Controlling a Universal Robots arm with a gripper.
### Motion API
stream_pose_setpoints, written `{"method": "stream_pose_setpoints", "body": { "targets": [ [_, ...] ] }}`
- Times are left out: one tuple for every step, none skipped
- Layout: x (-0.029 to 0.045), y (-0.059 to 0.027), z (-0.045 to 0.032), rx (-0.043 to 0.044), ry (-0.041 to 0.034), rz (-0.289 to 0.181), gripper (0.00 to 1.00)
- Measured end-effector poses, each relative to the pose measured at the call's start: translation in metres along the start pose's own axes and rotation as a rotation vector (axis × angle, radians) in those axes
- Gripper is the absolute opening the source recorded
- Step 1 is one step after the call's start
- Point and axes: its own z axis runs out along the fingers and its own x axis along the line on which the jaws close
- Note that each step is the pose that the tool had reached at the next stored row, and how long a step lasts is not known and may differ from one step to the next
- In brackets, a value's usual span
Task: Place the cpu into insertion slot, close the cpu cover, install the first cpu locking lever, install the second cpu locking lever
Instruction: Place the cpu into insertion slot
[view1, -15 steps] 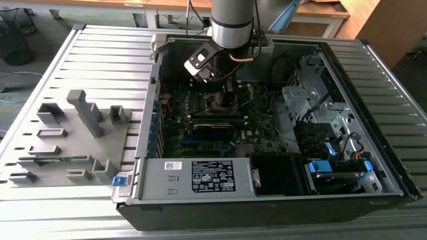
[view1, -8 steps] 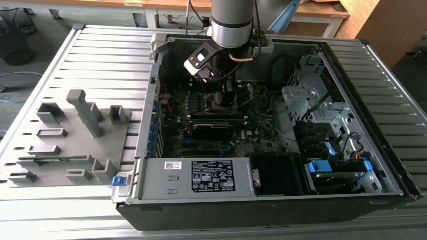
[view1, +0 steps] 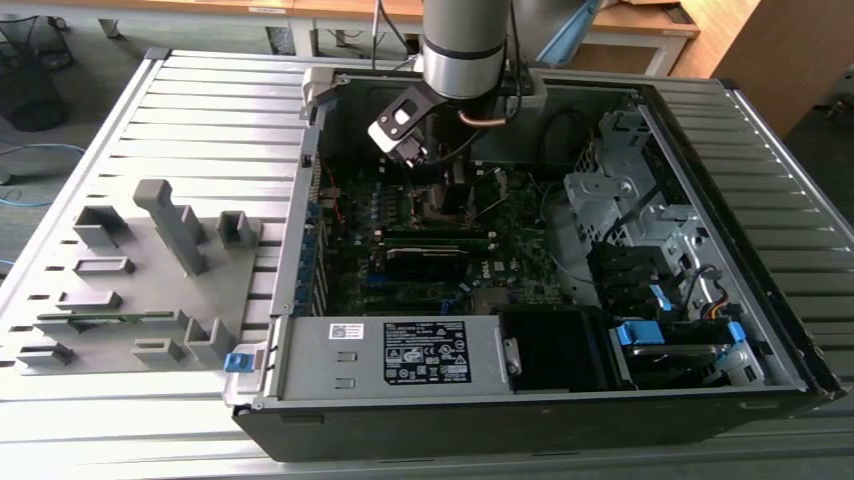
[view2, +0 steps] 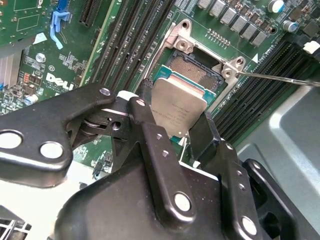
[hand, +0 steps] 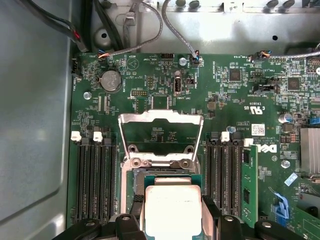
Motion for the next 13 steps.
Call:
{"method": "stream_pose_setpoints", "body": {
  "targets": [
    [0.0000,-0.0001,0.0006,0.0000,0.0000,0.000,0.54],
    [0.0000,-0.0002,0.0013,0.0000,0.0000,0.000,0.54],
    [0.0000,-0.0003,0.0020,0.0000,0.0000,0.000,0.54],
    [0.0000,-0.0006,0.0027,0.0001,-0.0001,0.000,0.54],
    [0.0000,-0.0010,0.0035,0.0001,-0.0001,0.000,0.54],
    [0.0000,-0.0013,0.0042,0.0000,0.0000,0.000,0.54],
    [0.0000,-0.0017,0.0048,0.0000,0.0000,0.000,0.54],
    [0.0000,-0.0022,0.0054,0.0000,0.0000,0.000,0.54],
    [0.0000,-0.0025,0.0059,0.0001,-0.0001,0.000,0.54],
    [0.0000,-0.0027,0.0063,0.0001,0.0000,0.000,0.54],
    [0.0000,-0.0031,0.0065,0.0001,-0.0001,0.000,0.54],
    [0.0001,-0.0035,0.0067,0.0002,0.0004,0.000,0.54],
    [0.0001,-0.0039,0.0069,0.0001,0.0010,0.000,0.54]
  ]
}}
